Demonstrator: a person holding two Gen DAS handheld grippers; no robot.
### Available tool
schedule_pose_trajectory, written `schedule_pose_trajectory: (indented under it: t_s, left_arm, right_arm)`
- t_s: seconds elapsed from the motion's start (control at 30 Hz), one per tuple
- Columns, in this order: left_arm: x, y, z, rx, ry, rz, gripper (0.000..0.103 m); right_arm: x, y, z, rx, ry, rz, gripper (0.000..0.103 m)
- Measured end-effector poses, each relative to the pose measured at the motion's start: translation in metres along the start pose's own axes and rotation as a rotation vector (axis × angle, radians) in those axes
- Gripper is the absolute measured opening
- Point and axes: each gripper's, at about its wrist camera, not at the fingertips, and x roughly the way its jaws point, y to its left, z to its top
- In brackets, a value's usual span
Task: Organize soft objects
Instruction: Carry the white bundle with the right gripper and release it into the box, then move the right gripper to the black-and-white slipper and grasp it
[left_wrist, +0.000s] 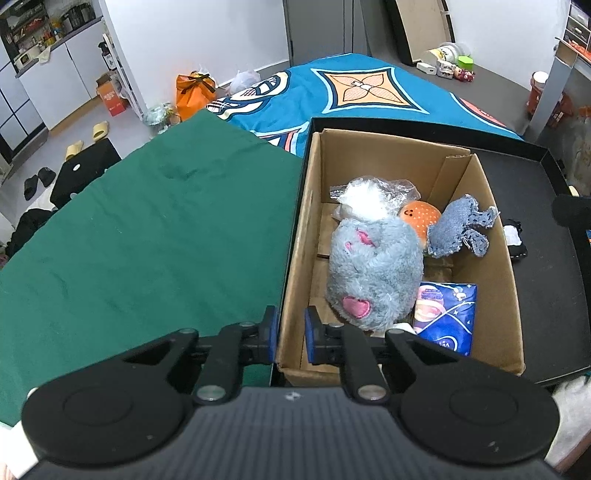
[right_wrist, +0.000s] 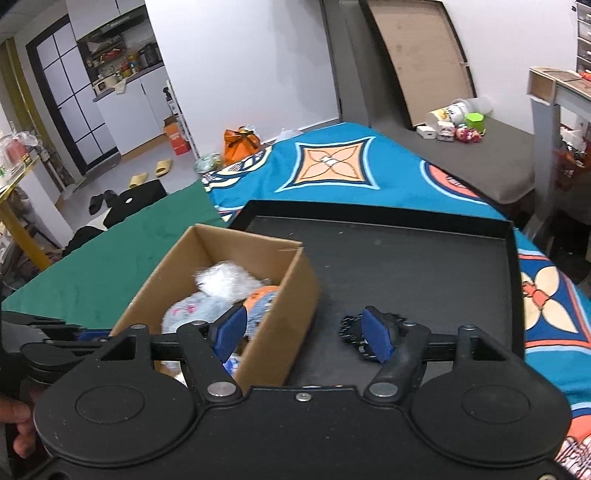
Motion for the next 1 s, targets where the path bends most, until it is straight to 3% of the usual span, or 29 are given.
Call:
schedule_pose_trajectory:
  t_s: [0.5, 0.73, 1.0]
  left_arm:
    - [-0.002, -0.015, 0.0, 0.066, -0.016, 0.119, 0.019]
    - [-0.002, -0.024, 0.001, 0.109, -0.035, 0.188, 0.049]
    - [0.006, -0.039, 0.004, 0.171, -0.022, 0.264, 0.058]
  right_arm:
    - [0.024, -0.04, -0.018, 0.018, 0.043, -0.015, 0.068]
    - [0.041, -0.059, -0.03, 0.072, 0.059, 0.002, 0.057]
    - [0.064, -0.074, -0.037, 0.117, 0.059, 0.019, 0.049]
